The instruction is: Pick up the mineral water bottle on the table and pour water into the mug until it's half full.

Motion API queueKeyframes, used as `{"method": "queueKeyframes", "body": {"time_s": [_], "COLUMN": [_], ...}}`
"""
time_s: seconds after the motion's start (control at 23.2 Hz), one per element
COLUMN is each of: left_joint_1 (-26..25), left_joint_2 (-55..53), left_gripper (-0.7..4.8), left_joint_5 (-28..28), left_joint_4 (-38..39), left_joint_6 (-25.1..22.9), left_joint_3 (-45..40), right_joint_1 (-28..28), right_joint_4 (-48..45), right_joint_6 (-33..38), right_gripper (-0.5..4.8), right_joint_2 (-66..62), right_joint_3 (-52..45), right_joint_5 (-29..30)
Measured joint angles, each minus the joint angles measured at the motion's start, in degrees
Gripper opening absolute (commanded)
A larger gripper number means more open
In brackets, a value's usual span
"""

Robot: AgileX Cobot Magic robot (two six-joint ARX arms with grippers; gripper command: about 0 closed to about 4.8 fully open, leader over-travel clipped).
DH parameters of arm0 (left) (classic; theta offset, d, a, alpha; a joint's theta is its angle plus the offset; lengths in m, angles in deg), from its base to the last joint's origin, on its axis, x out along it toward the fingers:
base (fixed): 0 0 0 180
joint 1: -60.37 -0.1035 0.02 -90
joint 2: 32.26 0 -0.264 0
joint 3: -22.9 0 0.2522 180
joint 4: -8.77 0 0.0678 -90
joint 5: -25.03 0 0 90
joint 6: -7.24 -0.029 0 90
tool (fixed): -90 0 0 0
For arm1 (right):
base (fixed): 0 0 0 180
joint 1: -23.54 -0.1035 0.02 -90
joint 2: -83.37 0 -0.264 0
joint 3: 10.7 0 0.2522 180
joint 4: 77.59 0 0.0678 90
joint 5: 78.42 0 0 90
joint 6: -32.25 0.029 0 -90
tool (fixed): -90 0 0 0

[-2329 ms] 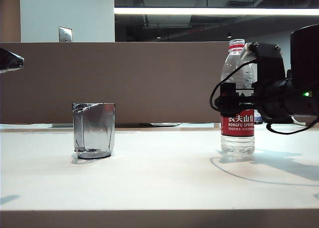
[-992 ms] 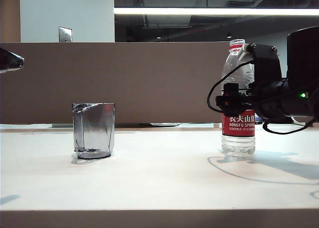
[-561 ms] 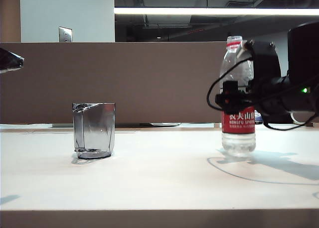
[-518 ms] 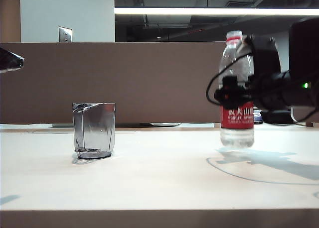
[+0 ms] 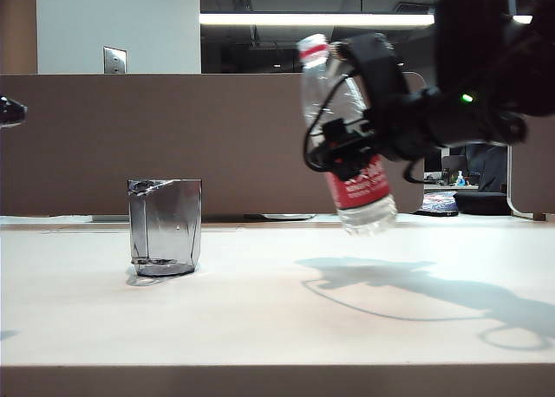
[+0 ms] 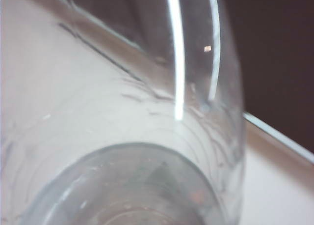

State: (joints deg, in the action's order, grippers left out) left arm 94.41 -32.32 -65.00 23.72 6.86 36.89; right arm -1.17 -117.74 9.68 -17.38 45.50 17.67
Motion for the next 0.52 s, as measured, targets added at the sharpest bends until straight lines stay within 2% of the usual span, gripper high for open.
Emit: {"method": "queueKeyframes", "body": {"time_s": [0.17, 0.26, 0.39, 0.52], "left_joint_1": [-2.5, -3.5, -6.6, -11.9], "left_joint_2": [0.0, 0.0, 0.0, 0.0], "left_gripper": [-0.05, -0.05, -0.05, -0.05], "left_joint_5": [0.0, 0.0, 0.0, 0.0], "left_joint_4": [0.0, 0.0, 0.0, 0.0], "left_joint_6": [0.0, 0.0, 0.0, 0.0], "left_joint_3": [0.0, 0.0, 0.0, 0.0], "right_joint_1": [-2.2, -2.7, -2.7, -2.7], "right_joint_4": [12.1, 15.1, 15.9, 16.5], "right_joint_6": [-7.6, -9.5, -10.7, -13.2], "right_gripper": [3.04, 3.04, 3.04, 3.04], "right_joint_2": [0.0, 0.0, 0.0, 0.0], "right_joint_3": [7.5, 9.5, 10.9, 10.9], "right_joint_5": [0.0, 0.0, 0.2, 1.2]}}
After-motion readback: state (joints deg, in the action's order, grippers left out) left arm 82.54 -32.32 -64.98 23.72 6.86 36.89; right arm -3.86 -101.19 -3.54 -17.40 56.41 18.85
